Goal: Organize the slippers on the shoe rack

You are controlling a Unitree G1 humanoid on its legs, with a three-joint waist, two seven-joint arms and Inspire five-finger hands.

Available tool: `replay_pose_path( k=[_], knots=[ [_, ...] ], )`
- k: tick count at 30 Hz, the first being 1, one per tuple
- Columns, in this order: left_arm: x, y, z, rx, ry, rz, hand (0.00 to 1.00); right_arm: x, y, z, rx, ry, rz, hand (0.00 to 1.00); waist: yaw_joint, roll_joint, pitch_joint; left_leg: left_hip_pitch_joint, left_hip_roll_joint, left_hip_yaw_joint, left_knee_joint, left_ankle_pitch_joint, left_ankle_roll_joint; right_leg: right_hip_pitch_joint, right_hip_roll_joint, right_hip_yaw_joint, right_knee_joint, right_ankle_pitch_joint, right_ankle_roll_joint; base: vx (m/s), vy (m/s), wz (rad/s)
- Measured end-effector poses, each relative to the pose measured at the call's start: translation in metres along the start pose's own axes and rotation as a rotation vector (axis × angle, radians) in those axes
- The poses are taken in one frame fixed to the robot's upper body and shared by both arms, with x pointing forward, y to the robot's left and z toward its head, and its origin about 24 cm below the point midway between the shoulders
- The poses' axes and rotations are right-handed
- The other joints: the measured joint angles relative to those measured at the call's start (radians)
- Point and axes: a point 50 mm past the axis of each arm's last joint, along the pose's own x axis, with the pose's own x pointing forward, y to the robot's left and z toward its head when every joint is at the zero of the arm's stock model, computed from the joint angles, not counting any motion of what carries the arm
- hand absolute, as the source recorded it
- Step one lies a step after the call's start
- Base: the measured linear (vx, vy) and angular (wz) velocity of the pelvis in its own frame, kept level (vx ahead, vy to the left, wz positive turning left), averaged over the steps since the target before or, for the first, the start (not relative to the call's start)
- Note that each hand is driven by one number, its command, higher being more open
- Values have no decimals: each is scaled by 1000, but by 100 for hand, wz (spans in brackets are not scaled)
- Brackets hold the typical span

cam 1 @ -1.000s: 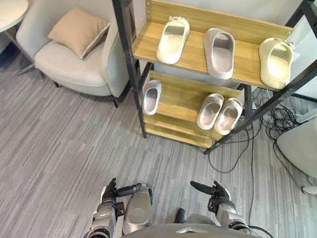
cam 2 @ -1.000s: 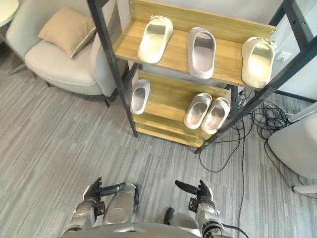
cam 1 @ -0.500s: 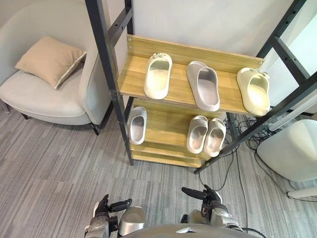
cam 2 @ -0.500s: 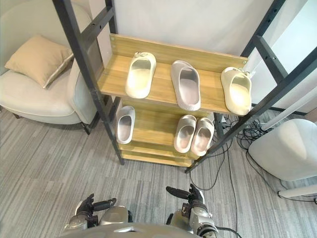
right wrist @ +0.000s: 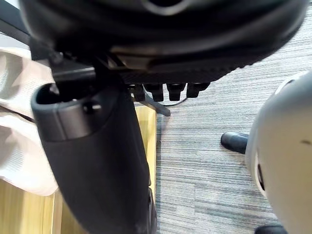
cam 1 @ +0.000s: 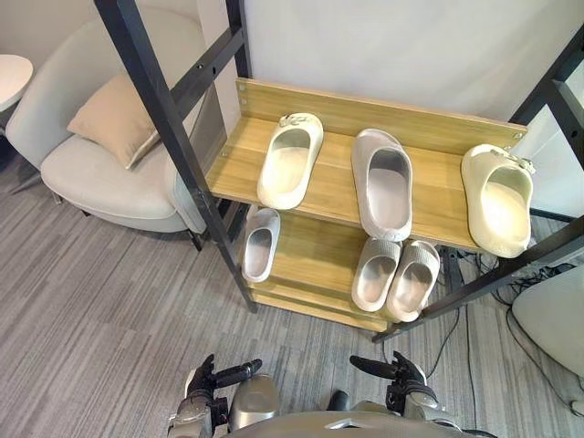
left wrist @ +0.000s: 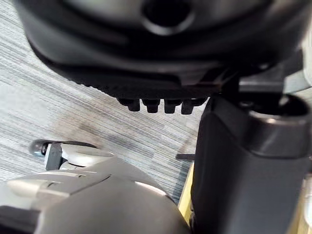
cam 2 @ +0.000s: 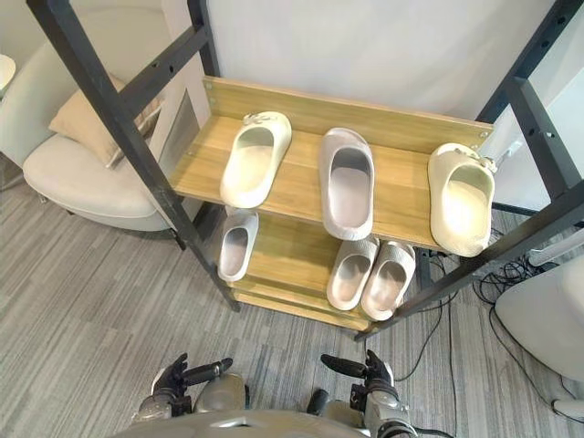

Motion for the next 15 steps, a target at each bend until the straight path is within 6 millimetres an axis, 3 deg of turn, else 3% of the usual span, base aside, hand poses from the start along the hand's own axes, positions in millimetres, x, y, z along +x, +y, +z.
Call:
replay_pose_path(
  k=[1, 3, 9, 15],
  knots=[
    [0, -1, -1, 0, 4, -3, 100, 0, 0, 0, 10, 4, -4, 100, 7, -6, 2, 31, -29, 17, -67, 48, 45, -4, -14, 27, -4, 7, 21, 4, 235, -30],
    [0, 6, 0, 15, 3, 12, 100, -1, 5, -4, 4, 16, 12, 100, 6, -37, -15, 49, -67, 33, -125, 80, 65, -18, -41, 54, -21, 10, 26, 88, 152, -13],
    [0, 5, -3, 66, 18, 0, 100, -2, 6, -7, -29, 20, 22, 100, -1, -36, -22, 119, -118, 46, -165, 82, 69, 43, -71, 91, -74, 20, 38, 75, 102, -7],
    [-1, 4, -8, 107, 32, -23, 100, -3, 6, -10, -105, 21, 49, 100, -1, -32, -50, 145, -117, 25, -221, 98, 84, 62, -58, 79, -104, 24, 43, 31, -53, 4]
  ],
)
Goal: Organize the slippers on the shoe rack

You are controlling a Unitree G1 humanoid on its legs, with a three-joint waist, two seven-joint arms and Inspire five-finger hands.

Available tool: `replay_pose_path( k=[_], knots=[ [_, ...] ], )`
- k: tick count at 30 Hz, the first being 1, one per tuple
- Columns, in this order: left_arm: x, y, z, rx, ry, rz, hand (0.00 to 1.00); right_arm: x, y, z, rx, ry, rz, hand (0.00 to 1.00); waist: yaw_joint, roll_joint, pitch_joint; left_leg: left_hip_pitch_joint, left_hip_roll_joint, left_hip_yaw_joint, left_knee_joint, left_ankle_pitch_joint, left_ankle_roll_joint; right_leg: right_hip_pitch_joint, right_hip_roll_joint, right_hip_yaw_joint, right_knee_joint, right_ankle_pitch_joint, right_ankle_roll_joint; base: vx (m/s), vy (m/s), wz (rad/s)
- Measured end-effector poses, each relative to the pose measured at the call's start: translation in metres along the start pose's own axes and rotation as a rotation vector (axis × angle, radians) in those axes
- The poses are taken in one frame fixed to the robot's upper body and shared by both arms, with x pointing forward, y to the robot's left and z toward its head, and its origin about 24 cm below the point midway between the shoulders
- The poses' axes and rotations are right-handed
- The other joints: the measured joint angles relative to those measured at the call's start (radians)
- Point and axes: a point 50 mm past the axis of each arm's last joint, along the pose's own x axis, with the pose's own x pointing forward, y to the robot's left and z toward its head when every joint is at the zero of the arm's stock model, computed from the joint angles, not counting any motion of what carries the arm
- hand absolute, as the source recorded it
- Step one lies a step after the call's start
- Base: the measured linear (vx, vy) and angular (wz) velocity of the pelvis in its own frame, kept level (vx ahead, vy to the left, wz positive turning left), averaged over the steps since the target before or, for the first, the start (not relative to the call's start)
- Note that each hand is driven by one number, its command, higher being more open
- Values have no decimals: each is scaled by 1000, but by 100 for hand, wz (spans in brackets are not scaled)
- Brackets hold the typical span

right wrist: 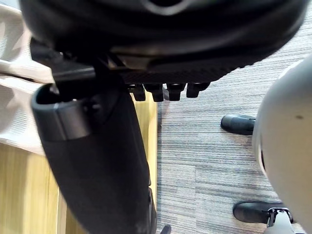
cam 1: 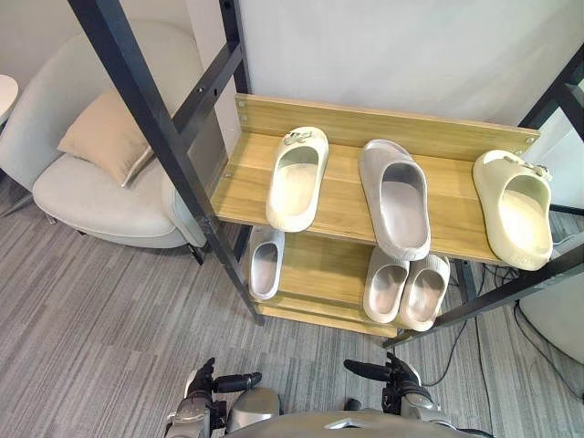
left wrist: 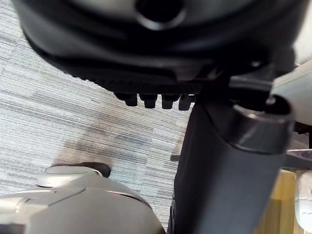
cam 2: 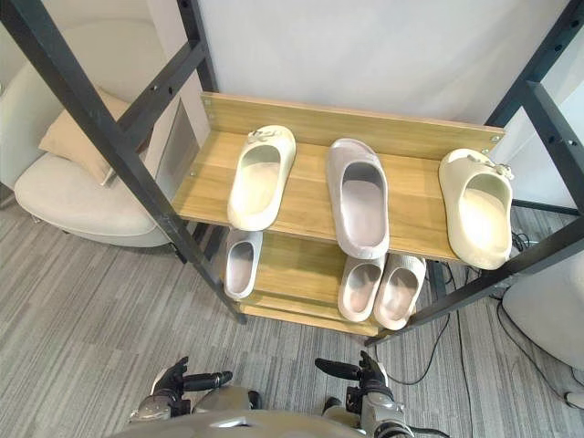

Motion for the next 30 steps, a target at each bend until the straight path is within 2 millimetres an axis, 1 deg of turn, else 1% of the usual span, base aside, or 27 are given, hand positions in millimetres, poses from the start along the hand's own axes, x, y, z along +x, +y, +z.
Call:
replay_pose_path(
  k=[2, 4, 6, 7, 8, 9, 10, 12, 14, 15, 16, 17, 18, 19, 20, 22, 23, 24, 25, 27, 28, 30],
  knots=[
    [0, 0, 0, 2, 1, -3, 100, 0, 2, 0, -24, -2, 14, 100, -1, -1, -1, 6, -2, -10, -15, 10, -1, 10, 1, -10, -7, 2, -2, -2, -59, 15],
    [0, 0, -1, 4, 3, -3, 100, -1, 8, 0, -81, -7, 50, 100, 1, -4, -5, 11, -3, -19, -34, 21, -3, 12, 3, -18, -18, 6, -5, -40, -63, 13],
    [0, 2, -1, 16, 3, -1, 100, -2, 28, 7, -257, -45, 145, 100, 3, -9, -6, 7, -6, -35, -54, 40, -3, 13, 5, -31, -35, 19, -10, -47, -45, 12],
    [0, 2, -1, 18, 3, -1, 100, -2, 29, 7, -266, -47, 150, 100, 3, -9, -6, 7, -7, -35, -55, 41, -3, 13, 5, -31, -35, 19, -10, -57, -30, 11],
    [0, 2, -1, 25, 1, -2, 100, -4, 42, 11, -364, -73, 218, 100, 6, -10, -7, 7, -8, -39, -64, 50, -3, 12, 5, -34, -38, 24, -13, -53, -15, 6],
    [0, 1, -1, 26, 0, -2, 100, -5, 49, 14, -405, -90, 248, 100, 9, -10, -7, 7, -8, -40, -67, 54, -3, 11, 5, -35, -40, 26, -14, -59, -8, 6],
    [0, 1, -1, 33, -1, -3, 100, -8, 62, 20, -471, -130, 307, 100, 15, -11, -6, 7, -10, -42, -75, 63, -3, 9, 5, -35, -42, 31, -18, -100, -5, 5],
    [0, 1, 2, 52, -13, -6, 100, -19, 95, 38, -618, -249, 445, 100, 33, -16, -5, -1, -11, -47, -79, 75, -2, 3, 5, -38, -49, 43, -18, -126, 5, 4],
    [1, 3, 6, 64, -28, 0, 100, -36, 128, 60, -734, -383, 588, 100, 46, -28, -4, -14, -11, -47, -82, 88, -3, -12, 5, -35, -50, 54, -22, -114, 15, -1],
    [1, 3, 6, 68, -31, 1, 100, -40, 135, 65, -754, -409, 617, 100, 49, -30, -3, -14, -12, -47, -84, 91, -3, -14, 5, -34, -50, 57, -22, -89, 15, -4],
    [1, 4, 8, 72, -37, 5, 100, -54, 152, 77, -800, -487, 699, 100, 55, -39, -3, -14, -12, -45, -96, 101, -3, -20, 5, -30, -51, 62, -25, -105, 20, -7],
    [1, 6, 9, 74, -40, 12, 100, -67, 164, 87, -812, -552, 766, 100, 60, -46, -3, -14, -12, -42, -103, 107, -6, -26, 5, -25, -50, 66, -28, -120, 29, -11],
    [1, 7, 9, 75, -39, 21, 100, -80, 174, 95, -824, -615, 829, 100, 62, -51, -2, -14, -12, -38, -107, 110, -6, -31, 5, -19, -50, 71, -26, -76, 21, -14],
    [1, 8, 8, 76, -37, 26, 100, -90, 179, 101, -816, -656, 877, 100, 64, -54, -4, -14, -11, -33, -109, 111, -6, -36, 4, -11, -49, 75, -25, -81, 40, -24],
    [1, 9, 6, 76, -33, 35, 100, -110, 186, 111, -798, -740, 967, 100, 68, -55, -5, -14, -10, -21, -110, 112, -6, -45, 4, 2, -46, 80, -25, -54, 37, -24],
    [1, 9, 6, 76, -34, 40, 100, -128, 187, 120, -771, -810, 1037, 100, 67, -59, -7, -12, -10, -7, -108, 111, -8, -50, 1, 14, -43, 84, -24, -57, 50, -25],
    [0, 10, 6, 83, -34, 47, 100, -155, 183, 136, -729, -933, 1121, 100, 57, -57, -6, -12, -11, 4, -107, 106, -15, -61, -2, 28, -29, 84, -23, -61, 65, -22],
    [0, 10, 5, 86, -34, 48, 100, -161, 181, 140, -725, -963, 1133, 100, 54, -56, -6, -12, -11, 7, -107, 106, -15, -63, -3, 30, -28, 84, -23, -64, 74, -20],
    [0, 10, 5, 87, -33, 49, 100, -171, 178, 146, -706, -1016, 1154, 100, 49, -56, -6, -10, -12, 12, -107, 105, -15, -64, -5, 36, -28, 86, -20, -40, 45, -18],
    [0, 10, 5, 110, -42, 51, 100, -203, 161, 171, -575, -1178, 1222, 100, 33, -55, -7, -8, -12, 23, -97, 98, -16, -67, -6, 49, -23, 87, -19, -16, 23, -16],
    [0, 10, 5, 112, -43, 51, 100, -208, 158, 175, -554, -1206, 1225, 100, 30, -55, -7, -8, -12, 23, -94, 97, -17, -67, -6, 50, -23, 87, -19, -9, 11, -5],
    [0, 10, 5, 131, -46, 46, 100, -225, 145, 192, -474, -1319, 1218, 100, 20, -54, -8, -8, -11, 28, -85, 95, -16, -66, -6, 55, -22, 88, -18, -10, 10, -9]
  ],
)
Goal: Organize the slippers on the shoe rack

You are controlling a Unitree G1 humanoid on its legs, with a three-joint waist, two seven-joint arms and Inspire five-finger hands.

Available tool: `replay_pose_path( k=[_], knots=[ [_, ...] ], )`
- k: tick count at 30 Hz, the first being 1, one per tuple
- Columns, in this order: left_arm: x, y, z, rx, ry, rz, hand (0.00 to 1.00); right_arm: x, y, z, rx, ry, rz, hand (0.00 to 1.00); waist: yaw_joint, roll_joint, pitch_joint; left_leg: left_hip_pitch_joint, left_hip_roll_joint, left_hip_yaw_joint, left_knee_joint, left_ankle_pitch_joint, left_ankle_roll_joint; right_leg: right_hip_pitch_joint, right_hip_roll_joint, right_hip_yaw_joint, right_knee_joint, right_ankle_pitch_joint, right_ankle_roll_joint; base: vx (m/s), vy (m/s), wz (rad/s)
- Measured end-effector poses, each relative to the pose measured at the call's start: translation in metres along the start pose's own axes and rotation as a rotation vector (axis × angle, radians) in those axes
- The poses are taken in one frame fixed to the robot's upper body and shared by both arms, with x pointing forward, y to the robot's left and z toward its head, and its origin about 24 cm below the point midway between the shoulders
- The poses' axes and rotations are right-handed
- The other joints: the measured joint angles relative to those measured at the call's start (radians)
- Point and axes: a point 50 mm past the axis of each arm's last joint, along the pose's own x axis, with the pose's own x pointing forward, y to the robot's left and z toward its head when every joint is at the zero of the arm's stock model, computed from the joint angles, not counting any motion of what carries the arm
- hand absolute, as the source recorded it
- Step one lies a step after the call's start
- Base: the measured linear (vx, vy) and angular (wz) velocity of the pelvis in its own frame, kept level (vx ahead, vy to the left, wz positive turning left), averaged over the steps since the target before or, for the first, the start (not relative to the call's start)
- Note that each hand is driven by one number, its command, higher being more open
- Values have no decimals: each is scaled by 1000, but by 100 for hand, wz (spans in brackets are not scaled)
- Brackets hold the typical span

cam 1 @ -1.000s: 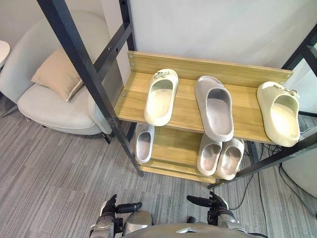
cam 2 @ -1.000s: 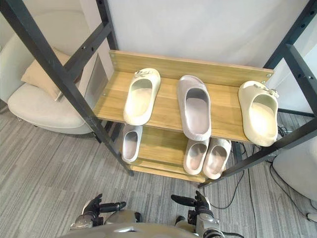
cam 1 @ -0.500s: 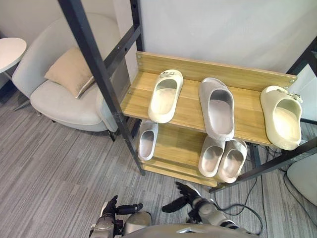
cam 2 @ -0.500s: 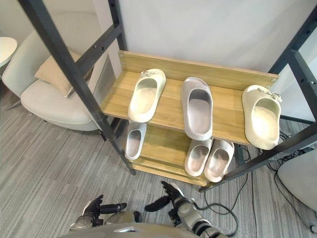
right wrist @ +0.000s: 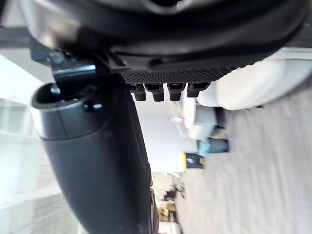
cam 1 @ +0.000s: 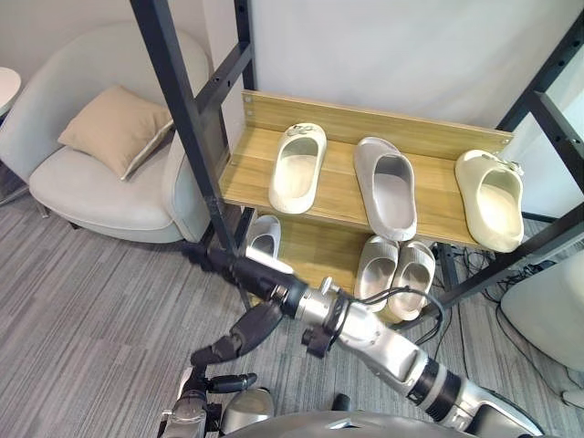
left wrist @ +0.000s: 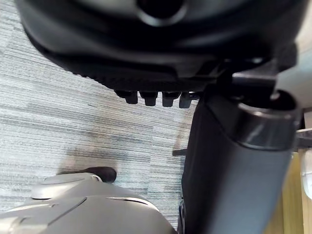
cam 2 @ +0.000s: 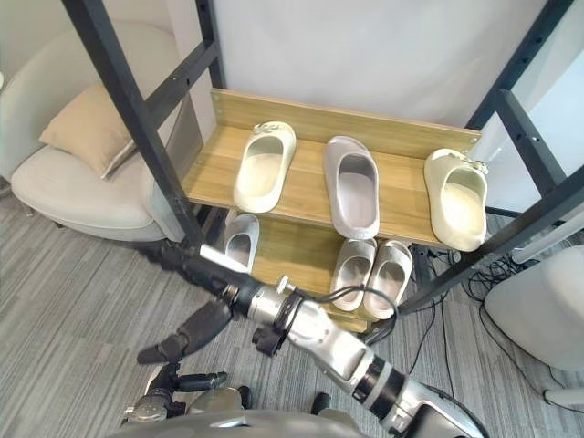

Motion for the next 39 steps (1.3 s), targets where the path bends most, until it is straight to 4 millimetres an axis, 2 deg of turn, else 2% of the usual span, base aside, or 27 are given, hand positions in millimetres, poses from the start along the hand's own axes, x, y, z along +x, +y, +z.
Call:
replay_pose_path(
  k=[1, 3, 6, 8, 13, 17, 23, 27, 32, 39],
  knots=[
    [-1, -1, -2, 2, 5, -4, 100, -3, -14, 23, -31, -105, -62, 100, -9, 8, -4, 0, 1, 7, 12, -4, 4, 2, 0, 8, 0, 1, 2, -10, 16, -14],
    [-2, -4, -5, 4, 14, -10, 100, -10, -30, 47, -75, -214, -155, 100, -22, 22, -11, 1, 1, 15, 21, -10, 5, 3, 0, 17, 0, 3, 4, -6, 26, -13],
    [-3, -7, -9, 6, 23, -19, 100, -24, -50, 72, -146, -333, -295, 100, -37, 39, -21, 5, 2, 21, 30, -19, 7, 7, -1, 26, 0, 4, 6, -10, 25, -10],
    [-5, -10, -13, 18, 28, -31, 100, -42, -67, 89, -242, -408, -455, 100, -51, 55, -30, 7, 2, 22, 35, -21, 8, 9, -1, 29, 0, 5, 8, -22, 11, -4],
    [-8, -13, -21, 14, 42, -42, 100, -60, -83, 97, -436, -405, -660, 100, -81, 75, -42, 13, 5, 25, 31, -26, -1, 10, 2, 38, -1, 6, 6, -32, 3, -5],
    [-9, -13, -23, 24, 36, -49, 100, -72, -92, 104, -624, -379, -789, 100, -81, 82, -47, 16, 5, 27, 23, -26, -1, 8, 3, 43, -6, 6, 5, -8, -2, -4],
    [-10, -13, -24, 32, 37, -54, 100, -87, -108, 101, -790, -294, -930, 100, -81, 81, -50, 11, 1, 27, 13, -20, 9, 3, 2, 43, -18, 10, 11, 25, 2, 0],
    [-10, -13, -23, 33, 36, -59, 100, -99, -128, 83, -857, -122, -1003, 100, -78, 76, -52, 2, -2, 14, 10, -19, 12, 4, 4, 36, -36, 17, 14, 32, 0, 3],
    [-10, -12, -23, 34, 33, -62, 100, -111, -142, 61, -844, 41, -1053, 100, -77, 72, -49, -2, -3, 0, 9, -18, 13, 3, 5, 26, -37, 16, 13, -3, -2, 5],
    [-9, -10, -22, 37, 27, -63, 100, -117, -148, 50, -828, 110, -1071, 100, -74, 56, -40, -15, -6, -10, 9, -18, 14, -8, 4, 21, -40, 16, 12, -4, 0, 1]
  ],
)
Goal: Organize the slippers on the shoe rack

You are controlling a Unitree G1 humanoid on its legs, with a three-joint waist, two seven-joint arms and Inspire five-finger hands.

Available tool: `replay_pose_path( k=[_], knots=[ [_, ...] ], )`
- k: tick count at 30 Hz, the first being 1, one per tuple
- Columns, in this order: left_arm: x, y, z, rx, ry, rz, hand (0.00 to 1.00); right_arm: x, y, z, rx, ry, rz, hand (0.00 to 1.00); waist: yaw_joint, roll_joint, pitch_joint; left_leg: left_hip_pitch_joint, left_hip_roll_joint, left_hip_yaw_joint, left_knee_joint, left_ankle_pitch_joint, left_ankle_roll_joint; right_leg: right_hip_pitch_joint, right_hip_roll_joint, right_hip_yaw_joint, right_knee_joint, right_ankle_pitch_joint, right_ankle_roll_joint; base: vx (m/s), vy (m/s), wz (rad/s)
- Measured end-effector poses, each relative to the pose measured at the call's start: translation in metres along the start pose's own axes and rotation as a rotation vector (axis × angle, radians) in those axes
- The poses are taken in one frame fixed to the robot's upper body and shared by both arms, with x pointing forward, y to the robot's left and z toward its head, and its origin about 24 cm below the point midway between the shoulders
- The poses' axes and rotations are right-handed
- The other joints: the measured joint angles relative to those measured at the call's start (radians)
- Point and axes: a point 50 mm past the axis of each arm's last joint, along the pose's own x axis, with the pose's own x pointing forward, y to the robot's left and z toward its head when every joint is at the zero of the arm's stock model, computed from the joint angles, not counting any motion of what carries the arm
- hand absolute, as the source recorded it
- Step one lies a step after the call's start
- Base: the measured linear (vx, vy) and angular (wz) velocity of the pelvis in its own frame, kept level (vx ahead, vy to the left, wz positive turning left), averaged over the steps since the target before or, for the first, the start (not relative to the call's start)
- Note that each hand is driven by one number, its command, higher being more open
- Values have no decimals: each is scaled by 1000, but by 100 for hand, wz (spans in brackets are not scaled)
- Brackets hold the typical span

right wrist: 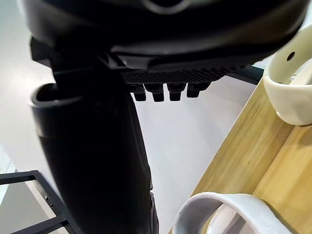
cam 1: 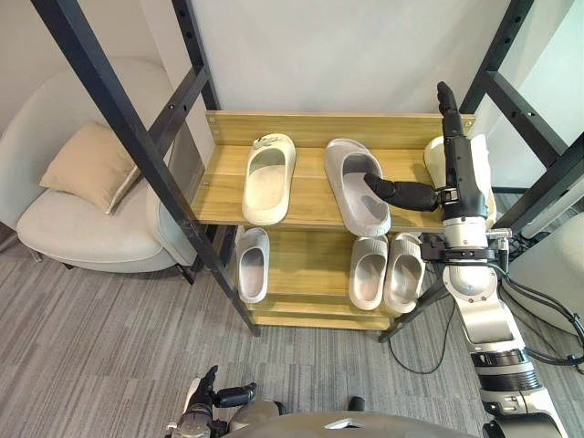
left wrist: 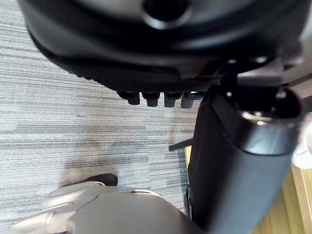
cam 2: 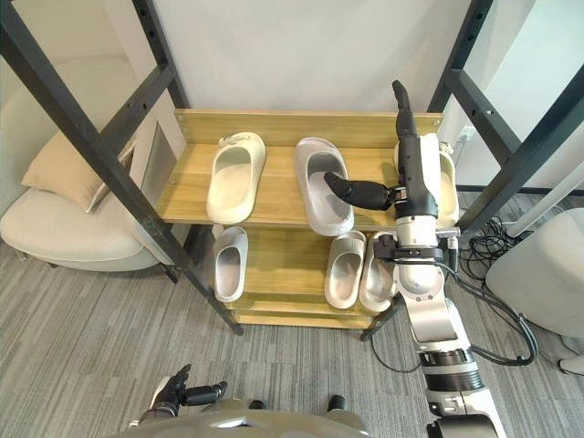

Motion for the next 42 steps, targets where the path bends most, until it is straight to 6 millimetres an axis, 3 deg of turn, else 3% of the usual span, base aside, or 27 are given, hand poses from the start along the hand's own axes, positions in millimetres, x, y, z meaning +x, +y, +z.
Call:
replay_pose_path(
  k=[8, 20, 21, 34, 42],
  knots=[
    [1, 3, 5, 2, -23, 5, 100, -3, 2, -26, -45, 118, 30, 100, 12, -15, 9, -27, -5, -25, 0, 5, 8, -16, -1, -18, 2, 0, 0, 16, 2, 9],
    [2, 10, 14, 6, -61, 22, 100, 28, 5, -26, -48, 100, 35, 100, 28, -51, 32, -58, -8, -35, -1, 12, 15, -44, -2, -26, 0, 2, -1, 0, 0, 1],
    [2, 10, 15, 6, -62, 23, 100, 30, 6, -24, -51, 92, 42, 0, 29, -53, 34, -58, -8, -35, -1, 12, 15, -44, -2, -26, 0, 2, -1, 0, 0, 0],
    [3, 16, 21, -5, -90, 33, 100, 57, 37, -7, 0, 24, 210, 0, 55, -81, 57, -57, -9, -36, -27, 27, 15, -55, -2, -27, 3, 3, -3, 0, 0, 0],
    [3, 17, 23, -3, -103, 36, 100, 59, 35, 0, -14, -22, 251, 0, 56, -89, 62, -55, -10, -50, -31, 28, 17, -48, -2, -37, 3, 3, -3, 6, 0, 5]
  ],
)
